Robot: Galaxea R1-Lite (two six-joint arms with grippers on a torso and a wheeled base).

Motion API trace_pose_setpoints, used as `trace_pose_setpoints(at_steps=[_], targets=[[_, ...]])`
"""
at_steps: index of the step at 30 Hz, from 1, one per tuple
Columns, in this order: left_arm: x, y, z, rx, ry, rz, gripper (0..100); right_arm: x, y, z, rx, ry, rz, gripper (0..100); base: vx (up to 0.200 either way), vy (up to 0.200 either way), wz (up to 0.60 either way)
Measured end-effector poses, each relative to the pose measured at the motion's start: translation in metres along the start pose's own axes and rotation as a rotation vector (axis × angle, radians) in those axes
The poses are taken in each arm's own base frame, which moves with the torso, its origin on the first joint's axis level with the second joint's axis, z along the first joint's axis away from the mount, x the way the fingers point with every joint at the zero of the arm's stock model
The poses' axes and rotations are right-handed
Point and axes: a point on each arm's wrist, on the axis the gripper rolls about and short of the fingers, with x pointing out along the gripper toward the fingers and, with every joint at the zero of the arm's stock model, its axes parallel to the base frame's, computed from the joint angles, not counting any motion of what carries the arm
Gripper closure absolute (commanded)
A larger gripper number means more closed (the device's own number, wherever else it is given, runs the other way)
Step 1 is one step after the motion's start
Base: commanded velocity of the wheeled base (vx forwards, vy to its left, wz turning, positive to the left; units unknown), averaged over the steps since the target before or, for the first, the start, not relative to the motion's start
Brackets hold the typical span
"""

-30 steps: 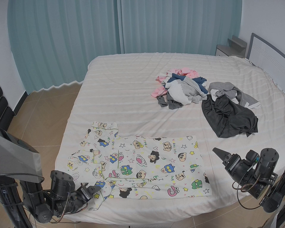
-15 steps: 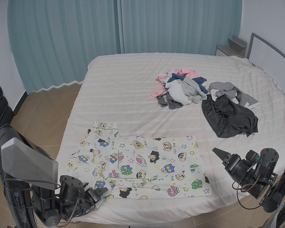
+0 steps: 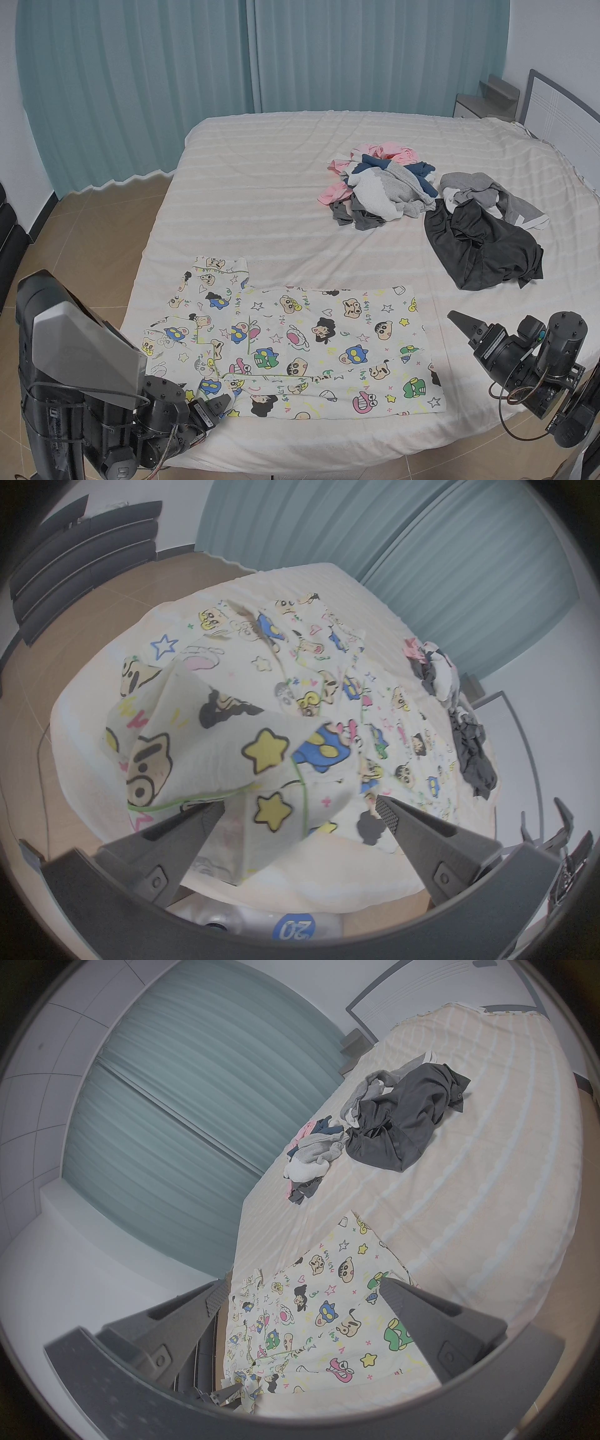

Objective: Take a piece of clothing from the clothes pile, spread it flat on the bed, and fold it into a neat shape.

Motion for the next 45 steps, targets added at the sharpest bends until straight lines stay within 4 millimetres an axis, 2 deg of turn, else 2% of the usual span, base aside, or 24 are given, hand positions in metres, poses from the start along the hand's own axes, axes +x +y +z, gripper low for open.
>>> trace_pose_setpoints(at_steps=[15, 16, 34, 45], targets=[[0.005, 0.004, -0.006, 0.004, 0.048, 0.01, 0, 0.0, 0.0, 0.0, 0.001, 0.0, -0.003, 0, 0.0, 0.0, 0.0], [0.004, 0.004, -0.006, 0.003, 0.045, 0.007, 100, 0.0, 0.0, 0.0, 0.001, 0.0, -0.003, 0, 0.0, 0.0, 0.0], [-0.001, -0.002, -0.001, -0.002, 0.021, -0.025, 100, 0.0, -0.001, 0.0, 0.001, 0.0, -0.003, 0, 0.0, 0.0, 0.0], [-0.014, -0.019, -0.002, -0.013, 0.031, -0.128, 100, 0.0, -0.001, 0.001, 0.001, -0.001, -0.003, 0, 0.0, 0.0, 0.0]])
